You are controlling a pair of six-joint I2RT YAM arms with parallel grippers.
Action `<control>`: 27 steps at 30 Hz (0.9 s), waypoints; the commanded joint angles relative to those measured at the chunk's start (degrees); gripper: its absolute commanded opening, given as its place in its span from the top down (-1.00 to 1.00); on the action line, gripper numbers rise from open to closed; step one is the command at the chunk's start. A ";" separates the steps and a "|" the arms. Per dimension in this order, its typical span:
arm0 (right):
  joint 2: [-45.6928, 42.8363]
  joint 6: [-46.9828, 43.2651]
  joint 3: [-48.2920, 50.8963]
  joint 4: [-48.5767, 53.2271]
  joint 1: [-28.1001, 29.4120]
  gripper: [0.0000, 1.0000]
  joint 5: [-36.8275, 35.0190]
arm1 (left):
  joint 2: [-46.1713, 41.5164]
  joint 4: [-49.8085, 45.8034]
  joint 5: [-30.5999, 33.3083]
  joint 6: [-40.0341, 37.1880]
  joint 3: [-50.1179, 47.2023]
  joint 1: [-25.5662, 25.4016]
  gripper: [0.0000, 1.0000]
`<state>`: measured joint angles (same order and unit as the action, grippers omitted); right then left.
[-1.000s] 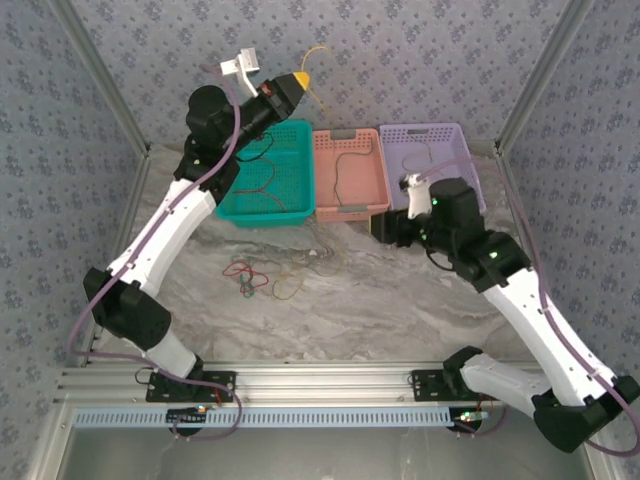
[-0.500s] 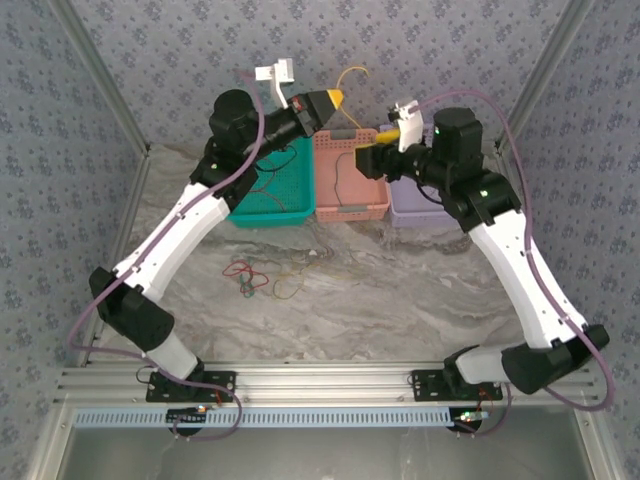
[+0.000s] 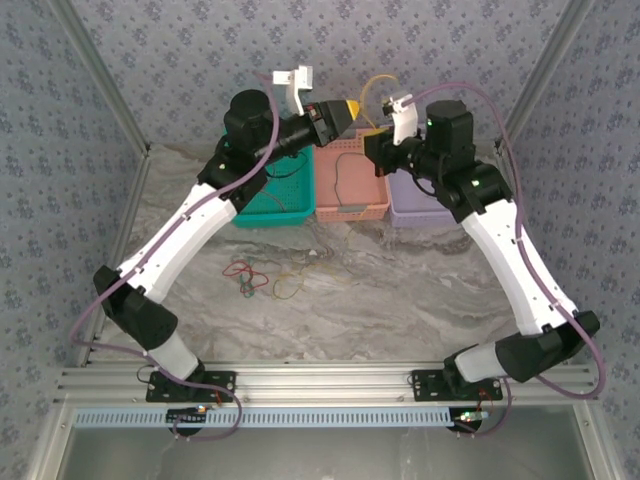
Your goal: Untangle the cables
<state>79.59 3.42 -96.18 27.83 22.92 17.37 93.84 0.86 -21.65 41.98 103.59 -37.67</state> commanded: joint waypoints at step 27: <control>20.29 23.07 -60.09 8.97 -23.01 1.00 8.64 | -21.88 -3.87 34.36 -2.61 -59.90 -5.57 -0.02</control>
<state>99.09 21.47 -153.60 38.87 1.43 23.07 70.32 -6.61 10.48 35.90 46.76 -42.87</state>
